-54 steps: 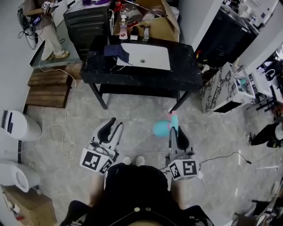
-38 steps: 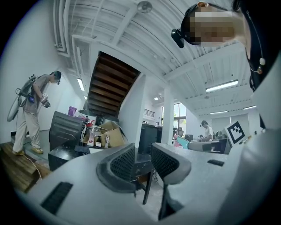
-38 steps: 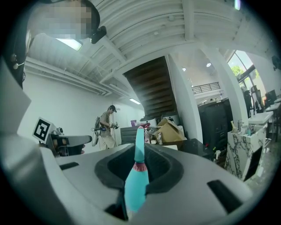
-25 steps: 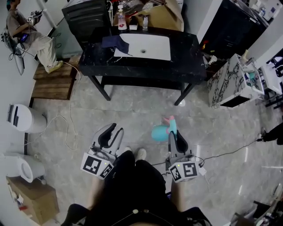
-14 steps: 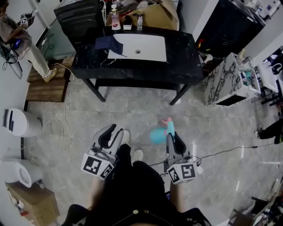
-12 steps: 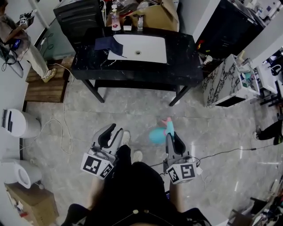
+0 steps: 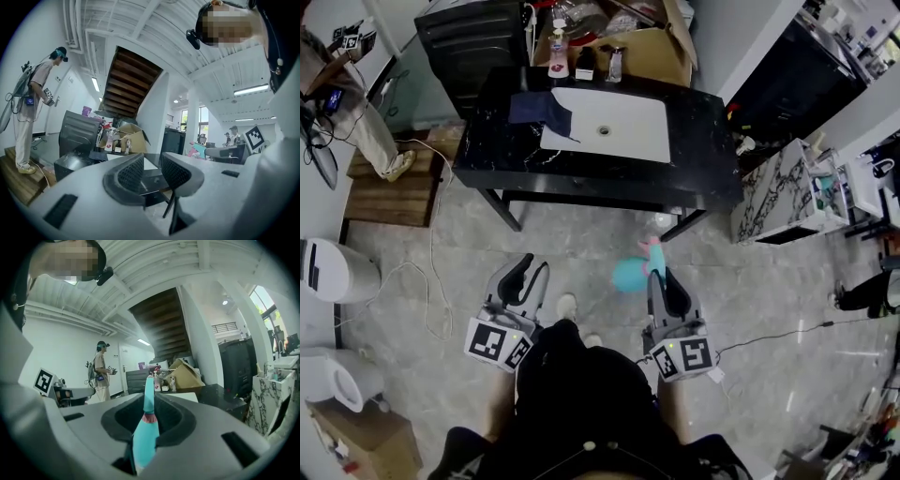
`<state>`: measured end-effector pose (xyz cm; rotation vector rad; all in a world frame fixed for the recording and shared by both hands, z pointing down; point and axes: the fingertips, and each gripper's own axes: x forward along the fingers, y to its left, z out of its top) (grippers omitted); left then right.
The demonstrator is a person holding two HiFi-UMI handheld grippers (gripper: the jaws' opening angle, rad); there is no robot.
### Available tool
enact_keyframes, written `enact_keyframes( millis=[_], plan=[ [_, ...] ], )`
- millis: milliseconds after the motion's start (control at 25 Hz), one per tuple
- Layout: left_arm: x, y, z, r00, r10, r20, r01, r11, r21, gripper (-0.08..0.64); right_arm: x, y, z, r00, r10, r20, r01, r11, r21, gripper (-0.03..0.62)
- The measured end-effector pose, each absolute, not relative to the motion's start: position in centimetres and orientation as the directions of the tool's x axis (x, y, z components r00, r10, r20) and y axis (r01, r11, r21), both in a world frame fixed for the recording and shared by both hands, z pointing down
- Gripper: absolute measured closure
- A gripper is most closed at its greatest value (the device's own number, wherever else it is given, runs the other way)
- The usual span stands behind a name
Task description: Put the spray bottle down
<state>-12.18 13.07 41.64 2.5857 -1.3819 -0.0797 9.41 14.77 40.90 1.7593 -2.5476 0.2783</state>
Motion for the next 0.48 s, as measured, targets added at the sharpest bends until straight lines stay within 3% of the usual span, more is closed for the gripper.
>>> enact_keyframes(
  millis=[480],
  plan=[
    [-15.2,5.3,42.6,0.601,-0.797,0.066,-0.786,-0.573,0.232,0.443,6.8,7.9,43.2,-0.308,-0.930,0.200,-0.949,0.286,-0.129,0.523]
  ],
)
